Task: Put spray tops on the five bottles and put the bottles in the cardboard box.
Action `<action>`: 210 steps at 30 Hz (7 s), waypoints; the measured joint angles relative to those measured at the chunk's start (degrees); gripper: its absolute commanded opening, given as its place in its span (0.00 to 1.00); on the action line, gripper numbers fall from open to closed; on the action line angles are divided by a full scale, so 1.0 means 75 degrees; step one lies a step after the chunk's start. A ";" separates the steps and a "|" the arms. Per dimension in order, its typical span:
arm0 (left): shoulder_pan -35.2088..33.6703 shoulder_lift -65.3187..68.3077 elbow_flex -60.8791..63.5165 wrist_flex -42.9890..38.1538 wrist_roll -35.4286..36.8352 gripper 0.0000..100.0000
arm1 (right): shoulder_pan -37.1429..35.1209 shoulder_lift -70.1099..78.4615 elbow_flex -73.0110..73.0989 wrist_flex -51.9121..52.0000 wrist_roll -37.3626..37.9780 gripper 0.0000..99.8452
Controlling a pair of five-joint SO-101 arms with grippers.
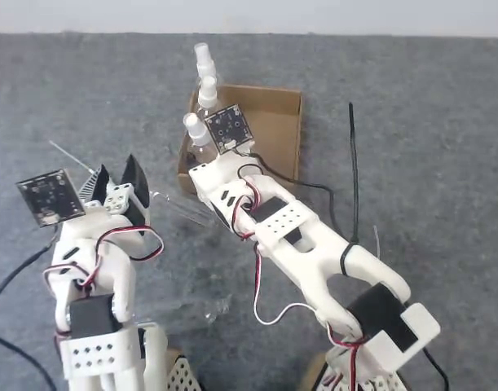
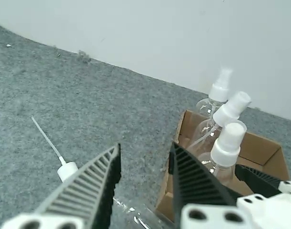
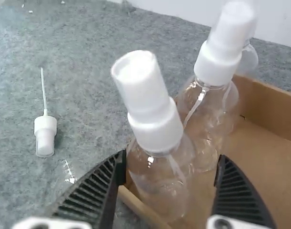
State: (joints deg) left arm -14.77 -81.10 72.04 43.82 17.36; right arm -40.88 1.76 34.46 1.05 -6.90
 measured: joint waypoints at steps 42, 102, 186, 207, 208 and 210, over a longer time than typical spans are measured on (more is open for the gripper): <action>0.0000 0.0000 0.0000 0.0000 0.0000 0.16 | 0.0340 -0.4349 -0.0023 0.5204 0.0703 0.17; 0.0000 0.0000 0.0000 0.0000 0.0000 0.16 | 0.5943 -0.5626 0.2766 1.0292 0.3153 0.24; 0.0000 0.0000 0.0000 0.0000 0.0000 0.16 | 0.5193 -0.1442 0.1336 1.0913 0.4419 0.15; 0.0000 0.0000 0.0000 0.0000 0.0000 0.16 | 0.5204 -0.0246 0.1465 1.0198 0.4794 0.14; 0.0000 0.0000 0.0000 0.0000 0.0000 0.16 | 0.5204 -0.0070 0.1336 1.0210 0.4794 0.14; 0.0000 0.0000 0.0000 0.0000 0.0000 0.16 | 0.5204 0.0188 0.1090 1.0338 0.4794 0.13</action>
State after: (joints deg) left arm -14.77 -81.10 72.04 43.82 17.36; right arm -1.85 3.16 42.64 78.59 29.05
